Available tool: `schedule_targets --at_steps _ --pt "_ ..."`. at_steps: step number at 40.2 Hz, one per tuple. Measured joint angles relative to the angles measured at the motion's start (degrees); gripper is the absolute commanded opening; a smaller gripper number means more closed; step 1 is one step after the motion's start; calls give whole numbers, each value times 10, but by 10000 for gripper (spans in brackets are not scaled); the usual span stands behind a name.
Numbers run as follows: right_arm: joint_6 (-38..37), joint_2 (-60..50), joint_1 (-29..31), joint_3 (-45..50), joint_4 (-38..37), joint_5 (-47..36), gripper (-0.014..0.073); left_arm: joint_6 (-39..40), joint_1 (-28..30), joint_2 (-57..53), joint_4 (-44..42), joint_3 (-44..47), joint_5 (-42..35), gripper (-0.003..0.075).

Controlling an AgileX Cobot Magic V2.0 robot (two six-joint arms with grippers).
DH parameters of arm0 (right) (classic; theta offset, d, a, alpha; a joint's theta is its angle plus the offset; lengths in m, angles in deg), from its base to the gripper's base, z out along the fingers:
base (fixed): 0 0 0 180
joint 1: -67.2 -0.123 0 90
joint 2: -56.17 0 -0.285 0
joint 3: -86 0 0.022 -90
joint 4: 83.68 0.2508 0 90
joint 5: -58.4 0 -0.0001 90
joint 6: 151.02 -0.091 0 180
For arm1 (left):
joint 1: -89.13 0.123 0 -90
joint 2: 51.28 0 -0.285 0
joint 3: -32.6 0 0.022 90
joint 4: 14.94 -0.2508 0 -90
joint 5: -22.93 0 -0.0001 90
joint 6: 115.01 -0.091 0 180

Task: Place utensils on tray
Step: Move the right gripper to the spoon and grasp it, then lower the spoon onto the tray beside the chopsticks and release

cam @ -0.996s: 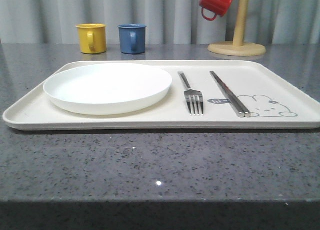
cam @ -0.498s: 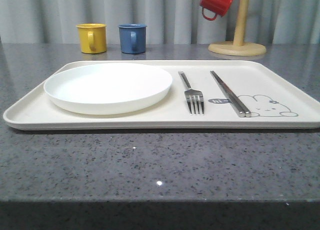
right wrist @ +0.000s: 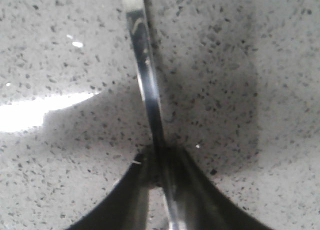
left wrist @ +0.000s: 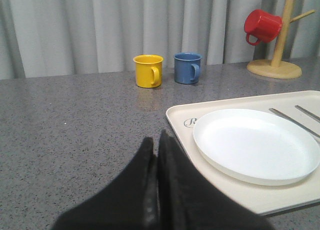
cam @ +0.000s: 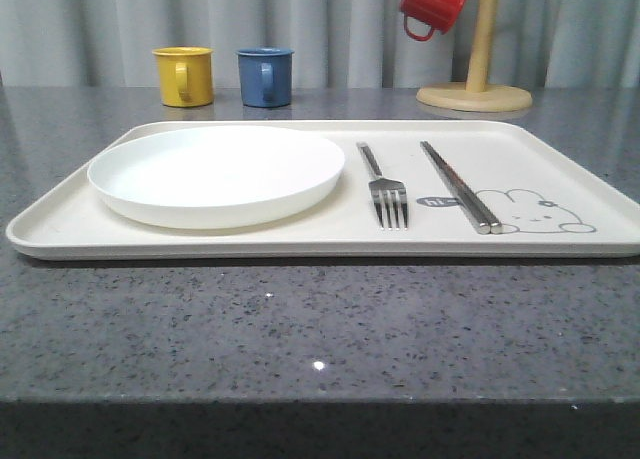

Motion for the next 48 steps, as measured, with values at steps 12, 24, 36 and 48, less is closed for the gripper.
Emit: schedule_targets --at_steps 12,24,36,48 --pt "-5 -1 1 0 0 0 -42 0 0 0 0 0 0 -18" --pt "-79 -91 -71 4 -1 15 -42 0 0 0 0 0 0 -18" --pt "-166 -129 -243 4 2 20 -34 0 0 0 0 0 0 -18" --pt "-223 -76 -337 4 8 20 -34 0 0 0 0 0 0 -18"
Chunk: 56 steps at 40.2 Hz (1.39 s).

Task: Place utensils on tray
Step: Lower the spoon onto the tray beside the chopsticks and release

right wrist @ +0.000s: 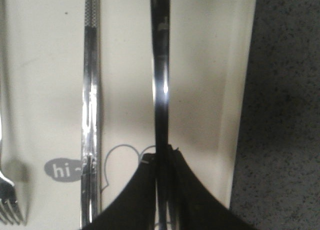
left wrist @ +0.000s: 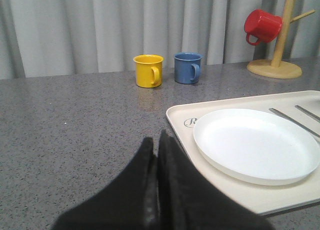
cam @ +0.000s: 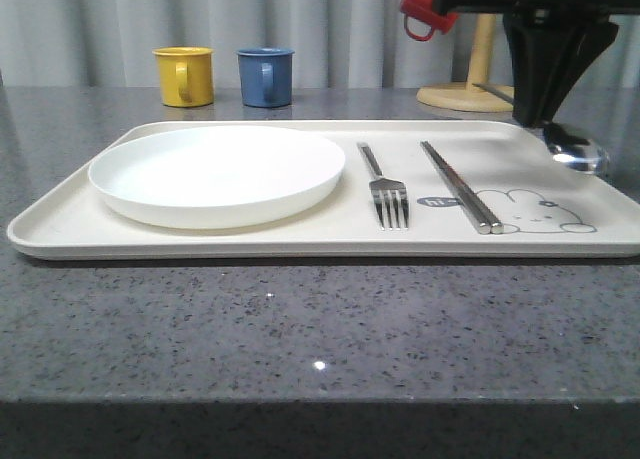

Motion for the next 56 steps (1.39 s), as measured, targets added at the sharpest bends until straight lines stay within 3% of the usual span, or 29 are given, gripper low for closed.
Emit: schedule_targets --at_steps 28,33,45,56 --pt "-20 64 0 0 -8 0 -33 0 0 0 0 0 0 -18" --pt "-21 64 0 0 -8 -1 30 0 0 0 0 0 0 -18" --pt "-21 64 0 0 -6 -4 290 0 0 0 0 0 0 -18" --pt "-21 18 0 0 -26 -4 321 0 0 0 0 0 0 -18"
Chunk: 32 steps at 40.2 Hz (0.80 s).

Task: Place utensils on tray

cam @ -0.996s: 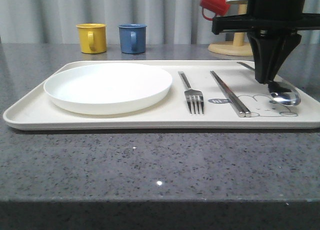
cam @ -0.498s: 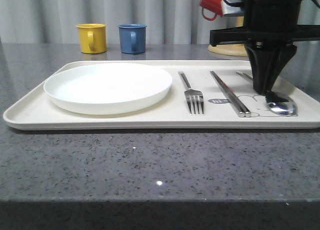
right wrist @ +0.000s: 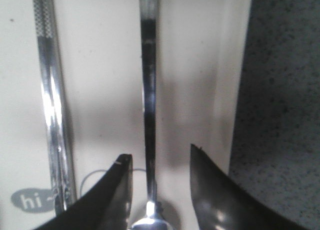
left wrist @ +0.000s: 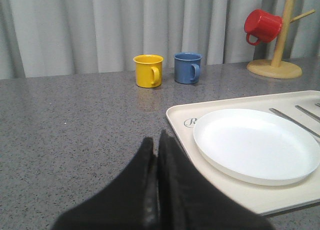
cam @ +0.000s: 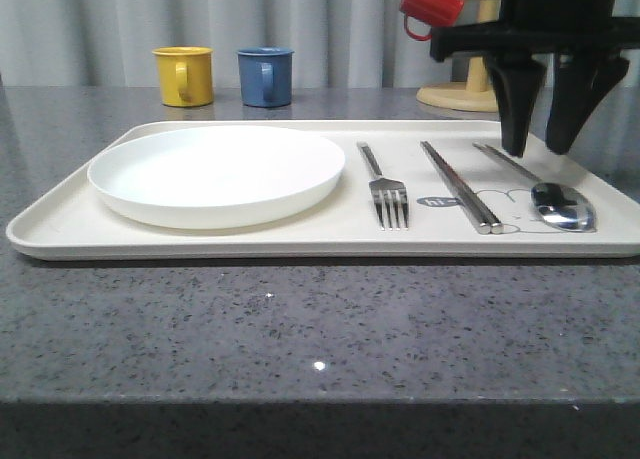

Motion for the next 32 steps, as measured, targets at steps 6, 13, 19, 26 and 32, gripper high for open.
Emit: schedule_targets --at_steps 6,13,19,26,32 --pt "28 -67 0 0 -4 1 261 0 0 0 0 0 0 -18" --pt "74 -159 0 2 -4 6 -13 0 0 0 0 0 0 -18" --pt "88 -249 0 38 -6 9 -69 0 0 0 0 0 0 -18" --pt "90 -384 0 172 -15 -87 -69 0 0 0 0 0 0 -18" --pt "90 -500 0 328 -34 -211 -69 0 0 0 0 0 0 -18"
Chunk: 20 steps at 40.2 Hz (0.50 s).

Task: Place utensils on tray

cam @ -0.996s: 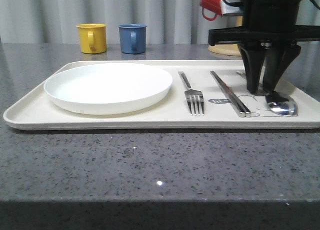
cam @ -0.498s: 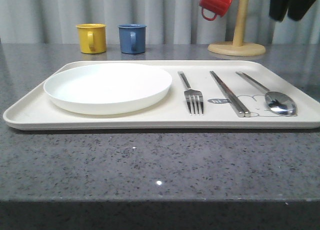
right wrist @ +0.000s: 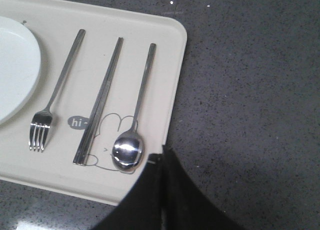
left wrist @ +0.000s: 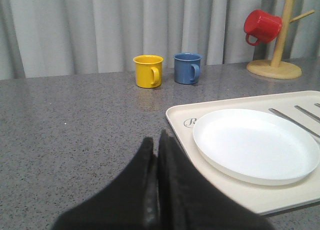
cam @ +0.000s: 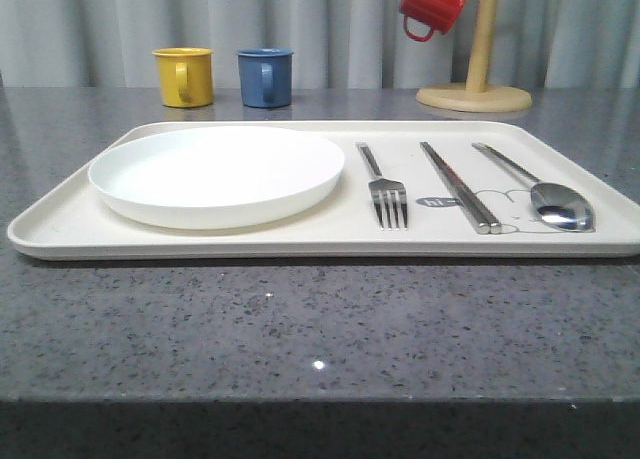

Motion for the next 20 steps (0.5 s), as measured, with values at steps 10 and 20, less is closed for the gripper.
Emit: schedule_targets --at_steps 10,20 --pt "0 -210 0 249 -25 -157 -69 0 0 0 0 0 0 -18" --pt "1 -392 0 353 -28 -207 -69 0 0 0 0 0 0 -18"
